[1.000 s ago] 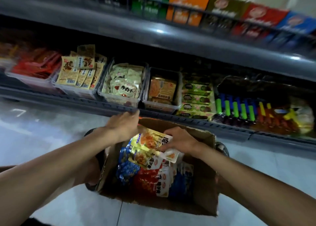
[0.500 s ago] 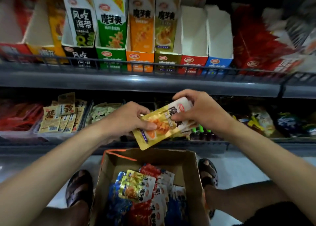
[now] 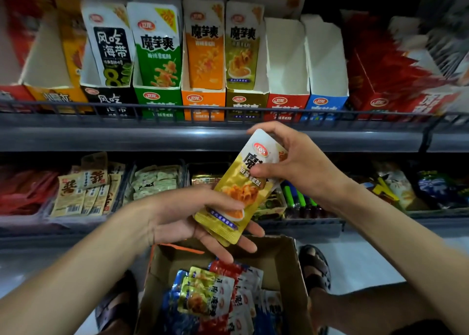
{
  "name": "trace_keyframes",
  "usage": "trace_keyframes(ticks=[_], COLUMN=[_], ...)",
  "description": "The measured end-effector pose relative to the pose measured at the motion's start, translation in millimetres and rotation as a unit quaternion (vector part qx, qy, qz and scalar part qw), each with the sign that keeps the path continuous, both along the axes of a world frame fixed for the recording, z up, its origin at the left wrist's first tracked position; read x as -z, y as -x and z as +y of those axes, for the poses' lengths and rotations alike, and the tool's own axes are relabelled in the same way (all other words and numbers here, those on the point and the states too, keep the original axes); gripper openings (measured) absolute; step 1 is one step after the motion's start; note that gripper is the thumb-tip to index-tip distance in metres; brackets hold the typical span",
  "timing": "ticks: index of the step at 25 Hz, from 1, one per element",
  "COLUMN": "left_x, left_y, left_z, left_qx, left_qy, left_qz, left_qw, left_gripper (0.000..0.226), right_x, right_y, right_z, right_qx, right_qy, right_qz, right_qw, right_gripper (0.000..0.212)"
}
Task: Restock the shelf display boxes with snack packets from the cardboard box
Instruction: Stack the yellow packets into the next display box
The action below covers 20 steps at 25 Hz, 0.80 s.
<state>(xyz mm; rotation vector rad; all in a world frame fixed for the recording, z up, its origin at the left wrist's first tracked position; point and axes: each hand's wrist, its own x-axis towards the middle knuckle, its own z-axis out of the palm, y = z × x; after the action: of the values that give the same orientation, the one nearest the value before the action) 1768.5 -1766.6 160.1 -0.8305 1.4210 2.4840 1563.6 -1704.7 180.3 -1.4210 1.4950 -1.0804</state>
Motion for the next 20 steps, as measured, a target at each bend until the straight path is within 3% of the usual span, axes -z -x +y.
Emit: trace_keyframes(ticks=[5, 10, 15, 20], left_x=[4, 11, 19, 20], left_y=[5, 14, 22, 26], left_z=[4, 16, 19, 21], left_qx=[-0.037, -0.116, -0.151, -0.168], left_qy=[0.027, 0.168, 0.253, 0.274], left_qz=[0.010, -0.020, -0.035, -0.023], left_qw=[0.999, 0.979, 0.955, 0.947], left_gripper=[0.037, 0.030, 0.020, 0.015], right_x=[4, 13, 15, 16], right_y=[1, -19, -42, -46], right_z=[1, 4, 8, 6], right_qx=[-0.011, 0.123, 0.164, 0.161], right_qy=[0.046, 0.078, 0.032, 0.024], right_qz=[0.050, 0.198, 0.031, -0.005], right_qw=[0.998, 0.969, 0.985, 0.987], right_gripper=[0.061, 0.043, 0.038, 0.029])
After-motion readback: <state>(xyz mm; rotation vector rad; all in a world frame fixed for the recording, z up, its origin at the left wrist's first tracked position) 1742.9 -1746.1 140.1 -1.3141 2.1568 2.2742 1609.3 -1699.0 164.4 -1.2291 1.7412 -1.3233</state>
